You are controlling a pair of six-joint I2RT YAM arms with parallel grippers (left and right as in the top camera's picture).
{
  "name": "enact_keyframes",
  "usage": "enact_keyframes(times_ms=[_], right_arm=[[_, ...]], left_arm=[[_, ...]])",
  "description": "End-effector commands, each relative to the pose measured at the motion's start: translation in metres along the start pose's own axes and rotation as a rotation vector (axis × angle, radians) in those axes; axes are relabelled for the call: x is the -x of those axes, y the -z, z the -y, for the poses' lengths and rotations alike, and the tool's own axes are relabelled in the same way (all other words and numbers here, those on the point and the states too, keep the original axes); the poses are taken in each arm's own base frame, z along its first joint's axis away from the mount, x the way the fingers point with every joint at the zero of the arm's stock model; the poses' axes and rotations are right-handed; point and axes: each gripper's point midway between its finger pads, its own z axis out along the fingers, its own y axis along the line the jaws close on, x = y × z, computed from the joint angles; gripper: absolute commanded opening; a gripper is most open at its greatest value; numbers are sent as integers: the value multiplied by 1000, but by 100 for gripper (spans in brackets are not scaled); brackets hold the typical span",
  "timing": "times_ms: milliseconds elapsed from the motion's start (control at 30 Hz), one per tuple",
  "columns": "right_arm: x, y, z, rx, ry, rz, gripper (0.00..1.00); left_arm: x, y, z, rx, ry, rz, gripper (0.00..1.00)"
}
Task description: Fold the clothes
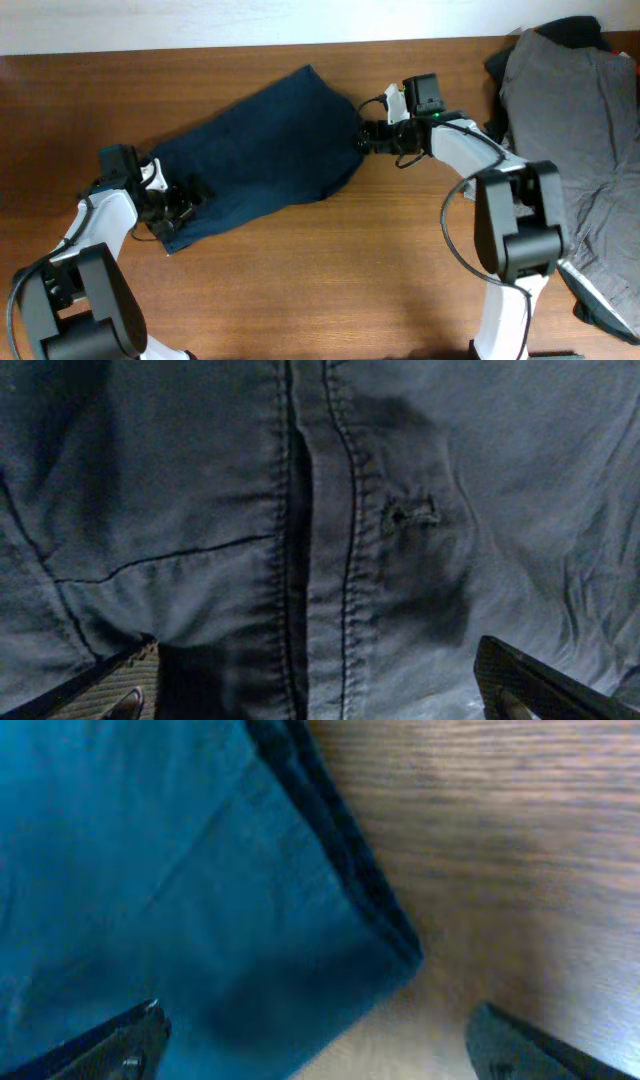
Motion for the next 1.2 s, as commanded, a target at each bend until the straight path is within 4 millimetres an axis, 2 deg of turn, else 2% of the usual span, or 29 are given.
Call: enact_keyframes(times_ms=[0, 67, 133, 167, 300, 333, 400, 533, 567, 633, 733, 867, 1067, 1167], right_arm=[[2, -17, -3, 53, -110, 10, 100], [4, -20, -3, 57, -115, 20, 96], [4, -25, -3, 65, -121, 22, 80], [2, -27, -5, 67, -119, 16, 63], [-1, -26, -2, 61, -130, 6, 7], [-2, -26, 1, 58, -137, -2, 4], [-9, -23, 8, 44, -164, -30, 4], [-43, -6, 34, -25, -283, -166, 4], [-56, 2, 46, -72, -327, -215, 4], [-82, 20, 66, -157, -394, -311, 4], [-104, 35, 74, -197, -421, -403, 4], [-122, 41, 68, -216, -422, -479, 4], [-123, 37, 61, -212, -400, -485, 4], [-123, 37, 61, -212, -400, -485, 4]], left_arm=[[-3, 0, -9, 60, -6, -12, 99], [-3, 0, -14, 85, -4, -10, 99], [-3, 1, -17, 103, -3, -9, 99], [-3, 1, -17, 103, -3, -8, 99], [-3, 1, -17, 104, -3, -8, 99], [-3, 1, -18, 110, -3, -7, 99], [-3, 1, -22, 129, -4, -8, 99], [-5, 6, -36, 169, -65, -26, 99], [-3, 10, -42, 176, -51, -22, 99], [6, 20, -57, 180, 7, 2, 99], [23, 36, -67, 124, 75, 48, 99], [32, 41, -56, 14, 77, 72, 99], [36, 39, -22, -135, -30, 81, 99], [42, 40, -21, -137, -48, 108, 99]])
